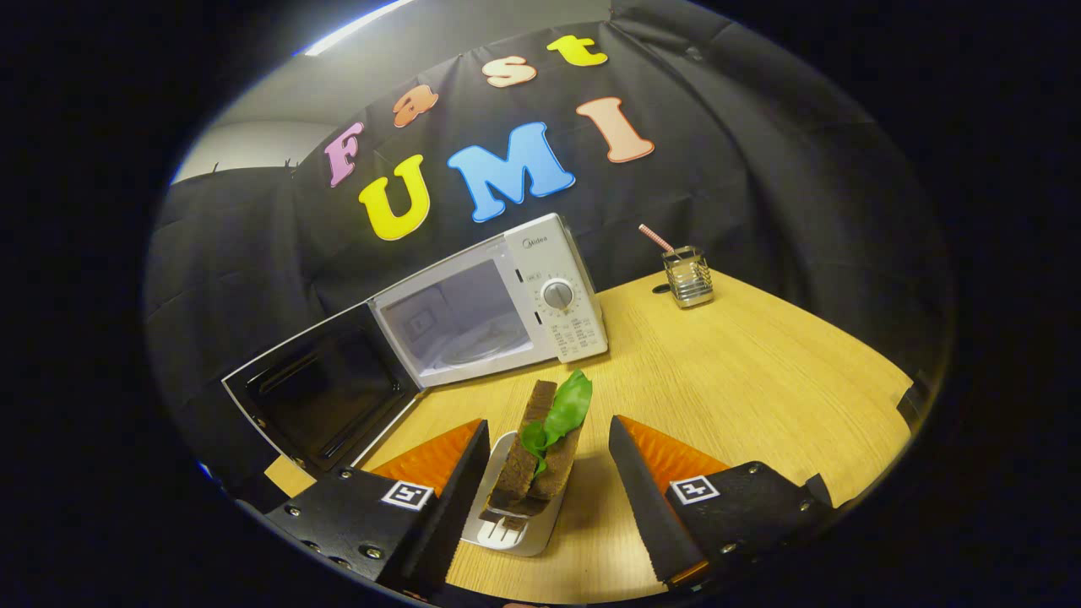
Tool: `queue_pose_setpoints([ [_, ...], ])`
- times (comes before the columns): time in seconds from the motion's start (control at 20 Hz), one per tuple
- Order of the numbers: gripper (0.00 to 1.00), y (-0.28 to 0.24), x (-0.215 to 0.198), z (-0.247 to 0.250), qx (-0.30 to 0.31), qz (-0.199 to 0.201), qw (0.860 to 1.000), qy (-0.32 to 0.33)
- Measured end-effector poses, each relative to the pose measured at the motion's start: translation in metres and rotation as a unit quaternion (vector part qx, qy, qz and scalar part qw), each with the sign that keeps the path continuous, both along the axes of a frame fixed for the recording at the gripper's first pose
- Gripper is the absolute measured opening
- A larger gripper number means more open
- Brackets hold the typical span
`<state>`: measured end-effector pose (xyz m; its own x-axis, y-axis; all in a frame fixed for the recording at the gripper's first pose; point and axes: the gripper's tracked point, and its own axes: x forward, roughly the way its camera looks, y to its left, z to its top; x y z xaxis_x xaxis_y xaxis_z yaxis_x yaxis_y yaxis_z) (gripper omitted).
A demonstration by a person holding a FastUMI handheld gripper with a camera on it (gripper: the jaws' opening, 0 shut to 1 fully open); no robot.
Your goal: Open the microwave, put the food inside, and close the microwave door.
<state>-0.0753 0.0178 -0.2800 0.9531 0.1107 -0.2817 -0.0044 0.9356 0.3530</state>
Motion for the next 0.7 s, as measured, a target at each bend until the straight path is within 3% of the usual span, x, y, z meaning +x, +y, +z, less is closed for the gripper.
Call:
queue_pose_setpoints([
  [0.15, 0.85, 0.003, 0.007, -0.009, 0.008, 0.002, 1.000, 0.008],
  [0.25, 0.77, 0.005, 0.011, -0.013, 0.001, 0.003, 1.000, 0.010],
  [0.5, 0.28, 0.014, 0.010, -0.005, 0.008, 0.011, 1.000, 0.000],
  [0.55, 0.28, 0.019, 0.012, -0.006, 0.001, 0.012, 1.000, -0.005],
  [0.6, 0.22, 0.019, 0.012, -0.001, -0.006, 0.014, 1.000, -0.007],
  [0.7, 0.22, 0.024, 0.012, 0.006, -0.012, 0.016, 1.000, -0.018],
])
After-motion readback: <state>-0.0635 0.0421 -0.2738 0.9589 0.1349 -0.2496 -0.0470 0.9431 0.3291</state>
